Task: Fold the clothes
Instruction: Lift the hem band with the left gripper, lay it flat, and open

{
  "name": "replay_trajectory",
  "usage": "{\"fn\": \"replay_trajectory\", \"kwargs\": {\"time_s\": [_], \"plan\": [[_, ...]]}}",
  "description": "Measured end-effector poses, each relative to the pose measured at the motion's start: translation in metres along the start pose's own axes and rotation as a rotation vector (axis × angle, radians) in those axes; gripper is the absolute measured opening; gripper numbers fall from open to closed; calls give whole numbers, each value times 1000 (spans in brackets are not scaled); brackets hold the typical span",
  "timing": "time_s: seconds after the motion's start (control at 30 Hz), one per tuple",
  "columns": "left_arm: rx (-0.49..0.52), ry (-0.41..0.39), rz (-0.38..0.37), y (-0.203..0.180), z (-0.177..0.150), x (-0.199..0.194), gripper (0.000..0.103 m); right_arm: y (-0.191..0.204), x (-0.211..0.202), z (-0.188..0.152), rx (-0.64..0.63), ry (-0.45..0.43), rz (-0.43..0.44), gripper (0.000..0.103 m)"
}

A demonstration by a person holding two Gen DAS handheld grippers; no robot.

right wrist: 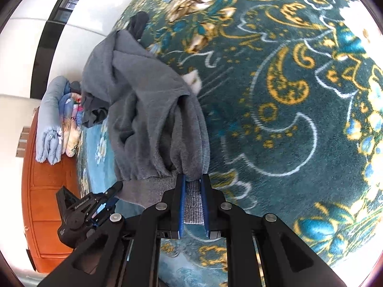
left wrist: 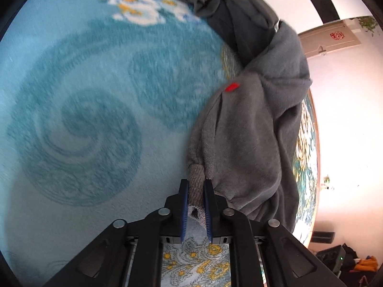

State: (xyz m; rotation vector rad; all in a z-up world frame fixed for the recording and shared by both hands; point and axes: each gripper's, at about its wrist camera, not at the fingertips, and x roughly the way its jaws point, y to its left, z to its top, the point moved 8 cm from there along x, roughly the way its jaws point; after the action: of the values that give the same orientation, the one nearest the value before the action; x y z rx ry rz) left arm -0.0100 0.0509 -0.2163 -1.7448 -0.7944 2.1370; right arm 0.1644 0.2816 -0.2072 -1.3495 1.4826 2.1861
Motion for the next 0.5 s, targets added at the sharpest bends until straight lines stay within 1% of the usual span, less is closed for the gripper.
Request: {"fn": "replay_trajectory", "kwargs": {"time_s": [0.1,0.2,0.27,0.33,0.5], "plan": [[10,-37,20,8,19,-18,11,16,3,-8,-14,24,34,13],[23,-88,53,22,48,-42,11,44,13,-20,-71,71,67,12],[33,-123,77,30,70,-58,11,69,26,-30,-116,117,98,7],[43,-154,93,39,87,-82,11,94,41,-38,-167,160,119,6],[91,-237,146,39,152,-110,11,167,90,-56,-290,265,181,6]]}}
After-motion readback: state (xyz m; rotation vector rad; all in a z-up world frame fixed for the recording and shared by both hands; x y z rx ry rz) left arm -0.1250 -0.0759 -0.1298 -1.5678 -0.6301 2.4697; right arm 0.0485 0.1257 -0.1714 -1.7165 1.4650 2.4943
